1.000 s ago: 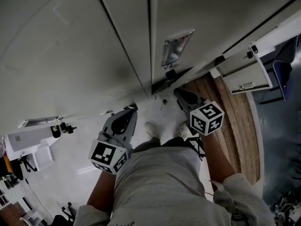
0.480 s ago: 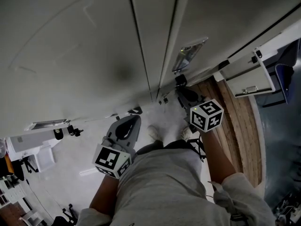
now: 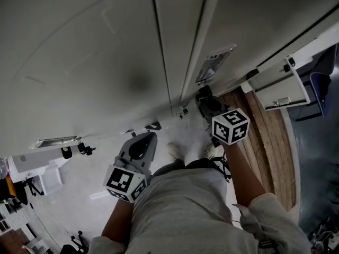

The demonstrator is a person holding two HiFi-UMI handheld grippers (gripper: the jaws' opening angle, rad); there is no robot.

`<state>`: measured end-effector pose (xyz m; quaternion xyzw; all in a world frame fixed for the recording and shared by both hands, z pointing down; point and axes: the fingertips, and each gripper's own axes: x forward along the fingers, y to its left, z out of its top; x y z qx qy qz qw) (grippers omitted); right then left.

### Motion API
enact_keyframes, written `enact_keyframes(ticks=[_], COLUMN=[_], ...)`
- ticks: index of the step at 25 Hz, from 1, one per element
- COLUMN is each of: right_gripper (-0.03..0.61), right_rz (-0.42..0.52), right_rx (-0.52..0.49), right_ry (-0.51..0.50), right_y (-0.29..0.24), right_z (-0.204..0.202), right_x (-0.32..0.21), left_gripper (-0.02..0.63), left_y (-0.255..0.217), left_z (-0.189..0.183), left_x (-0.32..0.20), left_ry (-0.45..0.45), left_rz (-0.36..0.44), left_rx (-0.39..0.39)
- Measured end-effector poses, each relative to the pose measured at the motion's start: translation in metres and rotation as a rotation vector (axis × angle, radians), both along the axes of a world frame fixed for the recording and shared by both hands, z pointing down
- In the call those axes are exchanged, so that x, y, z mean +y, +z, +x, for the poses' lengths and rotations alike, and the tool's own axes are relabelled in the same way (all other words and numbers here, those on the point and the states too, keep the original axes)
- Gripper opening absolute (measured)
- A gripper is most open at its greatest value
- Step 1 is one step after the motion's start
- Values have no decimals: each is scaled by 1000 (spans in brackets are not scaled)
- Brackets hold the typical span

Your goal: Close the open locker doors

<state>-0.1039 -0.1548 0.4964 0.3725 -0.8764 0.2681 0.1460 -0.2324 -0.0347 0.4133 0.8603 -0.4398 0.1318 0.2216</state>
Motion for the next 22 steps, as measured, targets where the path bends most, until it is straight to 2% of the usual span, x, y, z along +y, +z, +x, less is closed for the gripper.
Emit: enact_keyframes(ticks=[12,17,22], right_gripper=[25,25,25], right_rz=[7,7,34], right_rx=[17,26,26], right_ry=[1,49,117], right_y=[-1,-6,-25], right_z=[4,27,64], right_x=[11,26,47], left_gripper=[15,15,15], left_y=[1,0,-1], left_z=[12,32,68], left_x=[-1,-2,-3], left_ry=[46,109,209], left_rz=[4,10,15], left_rx=[6,20,34])
